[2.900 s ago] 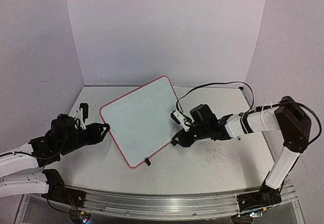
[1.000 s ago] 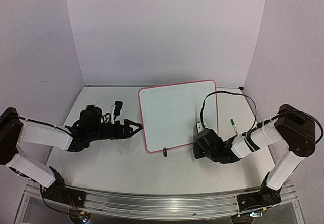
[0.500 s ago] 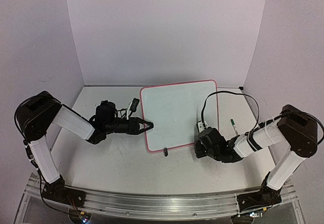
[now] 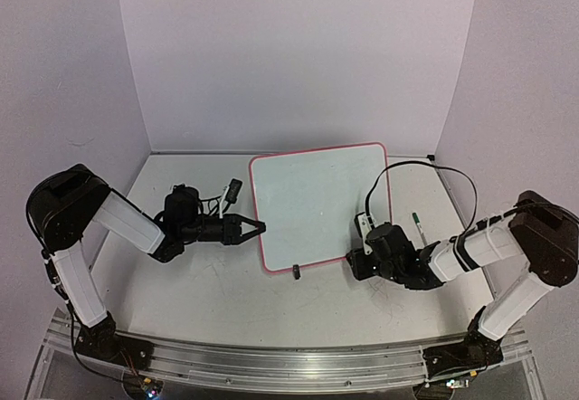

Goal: Write a sentence on the whiteboard
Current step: Adjust the whiteboard at the center of the board.

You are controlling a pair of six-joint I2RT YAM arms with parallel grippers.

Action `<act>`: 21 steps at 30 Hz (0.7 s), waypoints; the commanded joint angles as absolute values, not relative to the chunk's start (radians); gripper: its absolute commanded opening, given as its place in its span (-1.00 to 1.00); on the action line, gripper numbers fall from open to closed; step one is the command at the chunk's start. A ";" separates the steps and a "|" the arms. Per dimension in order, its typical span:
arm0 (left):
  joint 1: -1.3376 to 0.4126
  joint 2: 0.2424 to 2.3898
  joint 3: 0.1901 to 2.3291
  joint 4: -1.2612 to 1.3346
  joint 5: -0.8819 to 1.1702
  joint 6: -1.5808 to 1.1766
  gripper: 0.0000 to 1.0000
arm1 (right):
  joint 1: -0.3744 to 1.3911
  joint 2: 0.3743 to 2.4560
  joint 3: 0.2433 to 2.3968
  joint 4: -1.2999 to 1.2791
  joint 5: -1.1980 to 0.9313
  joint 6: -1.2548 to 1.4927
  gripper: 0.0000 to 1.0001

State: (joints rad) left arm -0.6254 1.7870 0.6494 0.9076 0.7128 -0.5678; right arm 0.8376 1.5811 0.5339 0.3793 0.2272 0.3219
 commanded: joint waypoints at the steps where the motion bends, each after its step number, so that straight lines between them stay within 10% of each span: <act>1: -0.624 1.762 0.634 0.959 0.736 -0.532 -0.79 | 0.829 1.610 0.556 0.416 0.181 0.322 -0.31; 21: -0.623 1.696 0.563 0.958 0.688 -0.468 -1.00 | 0.827 1.634 0.550 0.403 0.184 0.350 -0.49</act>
State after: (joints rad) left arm -0.6296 1.7377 0.5807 0.9393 0.6782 -0.4548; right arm 0.8272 1.6238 0.5495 0.4028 0.1867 0.3374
